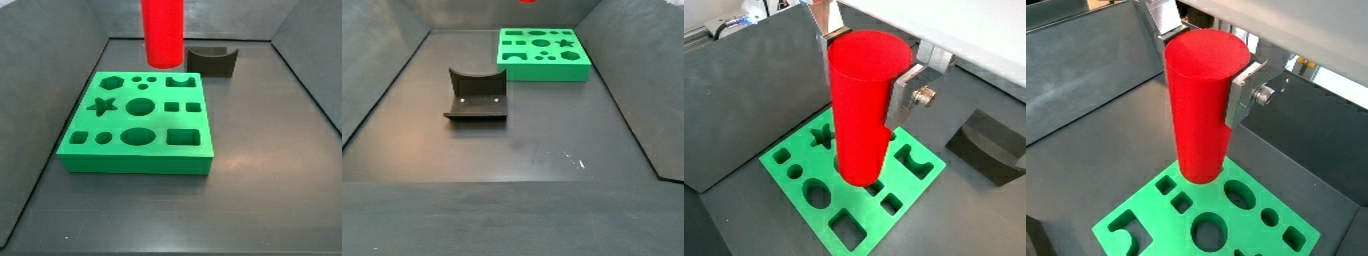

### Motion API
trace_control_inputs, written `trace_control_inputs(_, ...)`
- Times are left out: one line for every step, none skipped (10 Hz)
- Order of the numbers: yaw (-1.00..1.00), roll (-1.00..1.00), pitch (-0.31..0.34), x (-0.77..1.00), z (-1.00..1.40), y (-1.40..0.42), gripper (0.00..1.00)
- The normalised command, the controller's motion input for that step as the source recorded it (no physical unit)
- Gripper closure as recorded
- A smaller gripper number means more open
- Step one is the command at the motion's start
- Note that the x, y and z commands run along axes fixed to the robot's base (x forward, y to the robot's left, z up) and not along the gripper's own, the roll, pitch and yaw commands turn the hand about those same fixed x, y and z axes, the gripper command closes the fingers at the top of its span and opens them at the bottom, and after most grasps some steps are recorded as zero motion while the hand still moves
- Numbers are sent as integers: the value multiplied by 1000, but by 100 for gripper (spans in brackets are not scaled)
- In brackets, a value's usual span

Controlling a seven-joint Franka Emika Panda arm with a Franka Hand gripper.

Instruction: Insert the round object.

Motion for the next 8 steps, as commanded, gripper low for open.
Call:
trace_control_inputs(0,13,-67,0,-371,0,100)
trace_control_inputs(14,224,-147,-126,-774,0,100)
trace_control_inputs(0,177,-143,-240,-857,0,100)
trace_control_inputs(0,180,-131,-266,-874,0,100)
trace_control_inputs(0,184,-129,-266,-869,0,100)
trace_control_inputs(0,176,-119,-174,-791,0,100)
trace_control_inputs(0,183,-71,-74,-660,0,100)
trace_control_inputs(0,207,-83,-111,-620,0,100)
